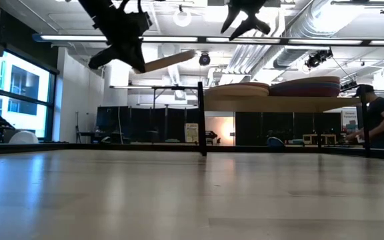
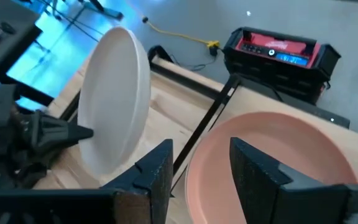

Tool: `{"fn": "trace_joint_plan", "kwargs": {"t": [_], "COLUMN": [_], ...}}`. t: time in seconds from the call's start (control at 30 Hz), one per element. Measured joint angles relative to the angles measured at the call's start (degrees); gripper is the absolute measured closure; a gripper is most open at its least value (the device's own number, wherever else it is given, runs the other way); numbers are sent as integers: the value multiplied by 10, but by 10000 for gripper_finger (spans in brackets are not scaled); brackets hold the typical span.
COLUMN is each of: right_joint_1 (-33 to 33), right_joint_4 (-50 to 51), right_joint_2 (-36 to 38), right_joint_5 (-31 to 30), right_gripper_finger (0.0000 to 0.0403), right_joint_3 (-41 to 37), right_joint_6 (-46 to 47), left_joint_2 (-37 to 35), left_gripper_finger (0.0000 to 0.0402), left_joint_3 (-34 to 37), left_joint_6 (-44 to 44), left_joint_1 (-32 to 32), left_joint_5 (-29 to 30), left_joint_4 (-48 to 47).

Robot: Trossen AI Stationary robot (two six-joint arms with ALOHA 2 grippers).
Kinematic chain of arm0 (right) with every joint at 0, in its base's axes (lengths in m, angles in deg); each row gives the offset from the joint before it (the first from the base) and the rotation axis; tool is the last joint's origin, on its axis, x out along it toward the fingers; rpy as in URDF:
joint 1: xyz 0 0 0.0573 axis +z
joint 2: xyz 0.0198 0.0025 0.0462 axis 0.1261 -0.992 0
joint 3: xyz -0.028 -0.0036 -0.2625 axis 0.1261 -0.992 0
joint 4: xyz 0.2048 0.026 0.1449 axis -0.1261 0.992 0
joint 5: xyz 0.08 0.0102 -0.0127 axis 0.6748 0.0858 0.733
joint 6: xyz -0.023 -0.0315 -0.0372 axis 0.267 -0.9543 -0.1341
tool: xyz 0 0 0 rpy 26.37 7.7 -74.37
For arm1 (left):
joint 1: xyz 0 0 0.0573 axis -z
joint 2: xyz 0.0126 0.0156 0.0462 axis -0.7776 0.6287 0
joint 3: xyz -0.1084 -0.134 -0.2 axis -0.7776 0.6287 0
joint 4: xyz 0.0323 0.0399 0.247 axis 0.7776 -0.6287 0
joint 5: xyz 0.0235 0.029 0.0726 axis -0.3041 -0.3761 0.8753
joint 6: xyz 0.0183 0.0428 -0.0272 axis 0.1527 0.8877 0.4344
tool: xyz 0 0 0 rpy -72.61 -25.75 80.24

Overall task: Place and stack plates onto a shelf
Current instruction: Stack the gray white plate on top of the orange plate on the shelf

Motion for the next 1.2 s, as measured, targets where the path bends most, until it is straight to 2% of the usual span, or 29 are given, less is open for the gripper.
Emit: {"fn": "trace_joint_plan", "kwargs": {"t": [0.27, 0.43, 0.73, 0.87, 1.2], "right_joint_1": [27, 48, 79, 95, 116], "right_joint_4": [-13, -45, -42, -38, -25], "right_joint_2": [-37, -44, -53, -53, -88], "right_joint_5": [1, -9, -43, -66, -76], "right_gripper_finger": [263, 263, 263, 263, 263], "right_joint_3": [0, 0, 0, 0, 0], "right_joint_6": [15, 26, 50, 53, 76], "left_joint_2": [3, 3, 3, 3, 3], "left_gripper_finger": [401, 401, 401, 401, 401], "left_joint_3": [0, 0, 0, 0, 0], "left_joint_6": [53, 55, 59, 63, 59], "left_joint_1": [29, 39, 56, 60, 62], "left_joint_5": [0, 0, -4, -23, -18], "left_joint_4": [35, 32, 26, -2, -4]}}
